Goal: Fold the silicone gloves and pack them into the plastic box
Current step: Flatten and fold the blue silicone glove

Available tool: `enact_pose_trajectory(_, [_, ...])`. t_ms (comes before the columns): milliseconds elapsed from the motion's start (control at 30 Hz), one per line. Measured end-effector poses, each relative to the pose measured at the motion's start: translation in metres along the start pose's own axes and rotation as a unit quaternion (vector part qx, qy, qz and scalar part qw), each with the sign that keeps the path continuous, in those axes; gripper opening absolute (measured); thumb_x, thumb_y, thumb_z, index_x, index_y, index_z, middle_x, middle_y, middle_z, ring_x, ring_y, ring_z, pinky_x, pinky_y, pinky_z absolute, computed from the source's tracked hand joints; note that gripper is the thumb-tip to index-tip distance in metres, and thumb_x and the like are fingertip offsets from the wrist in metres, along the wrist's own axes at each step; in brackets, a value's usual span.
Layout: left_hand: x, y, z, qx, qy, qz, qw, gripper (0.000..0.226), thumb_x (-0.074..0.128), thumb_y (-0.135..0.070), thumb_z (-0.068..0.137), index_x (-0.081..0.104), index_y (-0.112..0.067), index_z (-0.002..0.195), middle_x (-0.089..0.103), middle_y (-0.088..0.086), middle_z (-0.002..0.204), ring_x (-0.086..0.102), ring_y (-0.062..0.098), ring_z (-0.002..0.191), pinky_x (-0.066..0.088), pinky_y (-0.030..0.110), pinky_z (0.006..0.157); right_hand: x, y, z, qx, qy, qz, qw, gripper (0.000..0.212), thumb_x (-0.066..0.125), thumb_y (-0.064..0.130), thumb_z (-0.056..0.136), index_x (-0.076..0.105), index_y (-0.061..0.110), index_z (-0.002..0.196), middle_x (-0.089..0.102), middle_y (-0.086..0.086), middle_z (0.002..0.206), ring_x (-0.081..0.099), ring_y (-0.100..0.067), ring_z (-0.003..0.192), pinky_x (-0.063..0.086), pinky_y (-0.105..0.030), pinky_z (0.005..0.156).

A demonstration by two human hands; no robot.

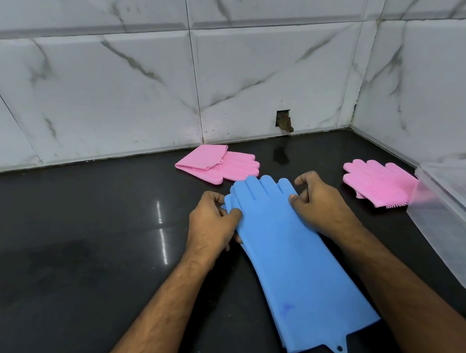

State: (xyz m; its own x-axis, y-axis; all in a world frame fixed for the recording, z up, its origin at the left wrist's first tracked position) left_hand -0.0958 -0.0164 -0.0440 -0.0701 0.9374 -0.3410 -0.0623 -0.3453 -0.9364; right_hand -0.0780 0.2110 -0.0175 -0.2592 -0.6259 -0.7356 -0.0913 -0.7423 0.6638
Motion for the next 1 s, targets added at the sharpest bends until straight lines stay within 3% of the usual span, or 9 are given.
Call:
enact_pose_trajectory(67, [0.0004, 0.0008, 0.0002, -0.02, 0.004, -0.009, 1.0, 0.019, 0.065, -0.016, 0.083, 0.055, -0.022, 0.098, 0.073, 0.002, 0.065, 0.071, 0.031, 0.051, 0.041, 0.024, 0.034, 0.0007, -0.0021, 0.001, -0.001, 0.009, -0.002, 1.0, 0.021, 0.06, 0.028, 0.097, 0.052, 0.025, 0.117, 0.065, 0.005, 0.088, 0.062, -0.008, 0.077, 0.045, -0.029, 0.064])
enact_pose_trajectory(300, [0.0023, -0.0001, -0.0003, -0.05, 0.025, -0.052, 0.997, 0.017, 0.059, -0.014, 0.086, 0.053, -0.014, 0.101, 0.075, 0.01, 0.078, 0.068, 0.021, 0.05, 0.041, 0.025, 0.036, 0.0006, -0.0035, 0.0016, -0.021, -0.006, 0.019, 1.0, 0.02, 0.063, 0.019, 0.096, 0.058, 0.028, 0.114, 0.064, 0.008, 0.087, 0.061, -0.007, 0.077, 0.046, -0.025, 0.066])
enact_pose_trajectory(400, [0.0029, 0.0003, -0.0005, -0.058, 0.034, -0.056, 0.996, 0.015, 0.058, -0.015, 0.088, 0.053, -0.014, 0.101, 0.075, 0.01, 0.078, 0.068, 0.023, 0.052, 0.045, 0.028, 0.04, 0.0004, -0.0044, 0.0013, -0.034, -0.027, 0.038, 0.998, 0.021, 0.064, 0.017, 0.097, 0.059, 0.029, 0.113, 0.064, 0.009, 0.089, 0.06, -0.006, 0.077, 0.045, -0.022, 0.065])
enact_pose_trajectory(533, [0.0026, 0.0023, 0.0, -0.055, 0.034, -0.038, 0.997, 0.015, 0.057, -0.012, 0.087, 0.054, -0.017, 0.101, 0.075, 0.012, 0.086, 0.069, 0.015, 0.05, 0.042, 0.024, 0.036, 0.0042, -0.0076, 0.0039, -0.017, -0.011, 0.048, 0.999, 0.02, 0.065, 0.017, 0.097, 0.06, 0.027, 0.113, 0.066, 0.003, 0.09, 0.062, -0.011, 0.08, 0.046, -0.021, 0.067])
enact_pose_trajectory(800, [0.0019, 0.002, 0.004, -0.052, 0.027, -0.028, 0.998, 0.016, 0.051, -0.01, 0.087, 0.05, -0.018, 0.101, 0.076, 0.011, 0.073, 0.071, 0.022, 0.05, 0.034, 0.023, 0.032, 0.006, -0.0039, 0.0079, -0.008, -0.021, 0.052, 0.998, 0.019, 0.065, 0.021, 0.097, 0.063, 0.022, 0.116, 0.067, 0.001, 0.09, 0.06, -0.011, 0.078, 0.042, -0.019, 0.064])
enact_pose_trajectory(933, [-0.0007, 0.0029, 0.003, -0.049, 0.006, -0.024, 0.998, 0.016, 0.054, -0.01, 0.089, 0.051, -0.017, 0.102, 0.074, 0.013, 0.08, 0.064, 0.014, 0.04, 0.035, 0.021, 0.031, 0.0061, -0.0008, 0.0051, -0.001, -0.003, 0.039, 0.999, 0.022, 0.065, 0.028, 0.098, 0.066, 0.02, 0.119, 0.072, -0.003, 0.1, 0.067, -0.02, 0.091, 0.046, -0.025, 0.073])
enact_pose_trajectory(1000, [-0.0016, 0.0037, 0.0019, -0.032, -0.02, 0.004, 0.999, 0.015, 0.059, -0.014, 0.091, 0.055, -0.019, 0.104, 0.072, 0.009, 0.088, 0.065, 0.013, 0.048, 0.041, 0.022, 0.035, 0.0059, -0.0013, 0.0035, 0.001, 0.004, 0.035, 0.999, 0.026, 0.064, 0.03, 0.099, 0.067, 0.02, 0.122, 0.073, -0.002, 0.105, 0.067, -0.021, 0.095, 0.048, -0.027, 0.079])
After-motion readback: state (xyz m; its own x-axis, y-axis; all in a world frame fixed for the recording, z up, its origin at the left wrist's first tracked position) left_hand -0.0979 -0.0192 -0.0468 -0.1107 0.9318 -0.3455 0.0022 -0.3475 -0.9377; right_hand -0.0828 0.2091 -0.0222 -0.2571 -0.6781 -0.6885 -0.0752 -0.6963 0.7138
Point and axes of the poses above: each hand's wrist, its own z-axis towards the middle knuckle, its own x-axis out of the palm, y = z × x, the point moved 3 cm from there along z, towards the middle knuckle
